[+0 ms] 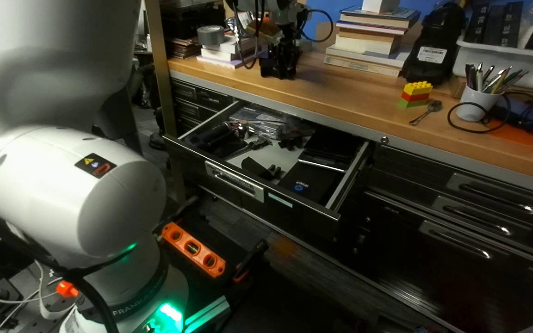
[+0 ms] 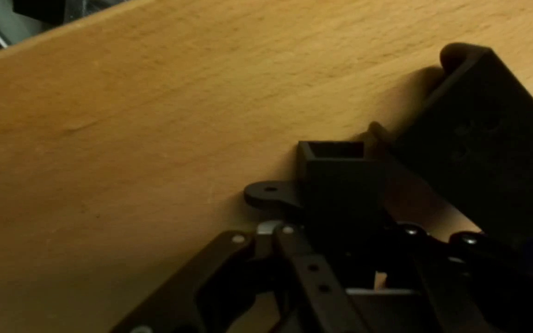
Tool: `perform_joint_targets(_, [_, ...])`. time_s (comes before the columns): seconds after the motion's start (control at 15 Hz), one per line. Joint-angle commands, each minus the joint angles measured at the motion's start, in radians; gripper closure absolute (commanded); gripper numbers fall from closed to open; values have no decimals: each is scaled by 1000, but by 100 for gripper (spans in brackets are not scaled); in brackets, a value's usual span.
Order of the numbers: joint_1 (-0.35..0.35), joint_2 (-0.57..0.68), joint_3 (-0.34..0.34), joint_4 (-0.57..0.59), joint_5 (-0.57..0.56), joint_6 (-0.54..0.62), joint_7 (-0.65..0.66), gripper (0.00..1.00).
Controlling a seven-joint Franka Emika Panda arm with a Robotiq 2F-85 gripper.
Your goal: Open the topmost drawer, remove some things from it and put them on the table
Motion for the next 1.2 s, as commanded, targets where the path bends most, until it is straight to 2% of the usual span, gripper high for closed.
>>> perform_joint_targets(0.0, [29, 65, -36, 134, -19, -68, 14, 88])
perform_joint_targets(0.53, [46, 94, -116, 185, -114, -110, 64, 88])
perform_joint_targets(0.6, [44, 96, -120, 186, -117, -116, 67, 85])
perform_joint_targets(0.67, [43, 96, -123, 186, -121, -121, 71, 40])
perform_joint_targets(0.73, [38, 92, -121, 180, -116, -131, 64, 39])
perform_joint_targets(1.07, [5, 27, -100, 102, -78, -189, 31, 3])
perform_joint_targets(1.13, [-5, 0, -95, 74, -67, -202, 25, 0])
